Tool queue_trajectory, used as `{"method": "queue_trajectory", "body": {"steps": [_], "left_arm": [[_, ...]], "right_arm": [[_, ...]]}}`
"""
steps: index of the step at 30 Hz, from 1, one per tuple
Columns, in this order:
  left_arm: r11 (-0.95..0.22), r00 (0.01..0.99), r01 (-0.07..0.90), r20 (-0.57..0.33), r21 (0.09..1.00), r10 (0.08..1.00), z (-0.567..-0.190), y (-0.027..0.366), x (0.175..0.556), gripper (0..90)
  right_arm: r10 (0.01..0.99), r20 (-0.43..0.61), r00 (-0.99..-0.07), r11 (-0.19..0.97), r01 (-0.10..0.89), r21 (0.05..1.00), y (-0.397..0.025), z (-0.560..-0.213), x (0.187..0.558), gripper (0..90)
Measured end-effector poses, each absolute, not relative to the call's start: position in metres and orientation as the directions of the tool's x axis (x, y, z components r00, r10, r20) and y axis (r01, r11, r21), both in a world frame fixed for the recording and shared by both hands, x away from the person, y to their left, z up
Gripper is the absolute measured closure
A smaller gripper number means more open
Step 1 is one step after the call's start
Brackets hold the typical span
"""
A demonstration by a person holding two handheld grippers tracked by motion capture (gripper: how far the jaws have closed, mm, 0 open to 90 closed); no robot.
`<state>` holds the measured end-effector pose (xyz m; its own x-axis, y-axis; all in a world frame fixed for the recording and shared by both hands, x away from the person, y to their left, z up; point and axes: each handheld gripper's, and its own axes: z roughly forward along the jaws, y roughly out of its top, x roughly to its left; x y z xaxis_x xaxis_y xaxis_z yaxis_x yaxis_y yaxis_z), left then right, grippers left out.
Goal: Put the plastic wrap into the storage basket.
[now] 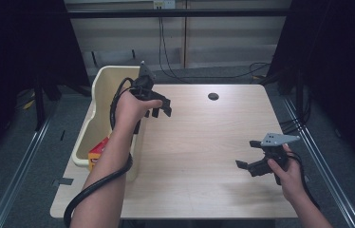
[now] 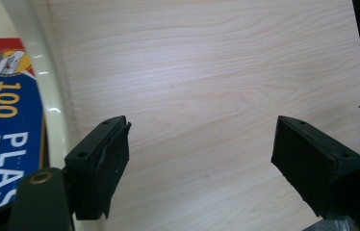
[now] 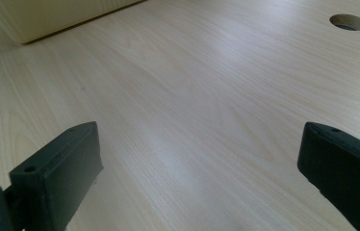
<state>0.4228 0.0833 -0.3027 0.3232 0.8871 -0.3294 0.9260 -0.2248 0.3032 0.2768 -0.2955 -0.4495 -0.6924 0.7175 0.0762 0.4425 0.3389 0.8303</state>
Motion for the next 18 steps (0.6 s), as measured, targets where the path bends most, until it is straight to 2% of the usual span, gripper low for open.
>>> {"method": "queue_trajectory", "body": {"steps": [18], "left_arm": [[-0.264,0.367,0.917,-0.375,0.299,0.851,-0.334,0.052,0.419,20.0]], "right_arm": [[0.713,0.072,-0.697,0.349,0.441,0.827,-0.293,-0.450,0.276,1.2]]}}
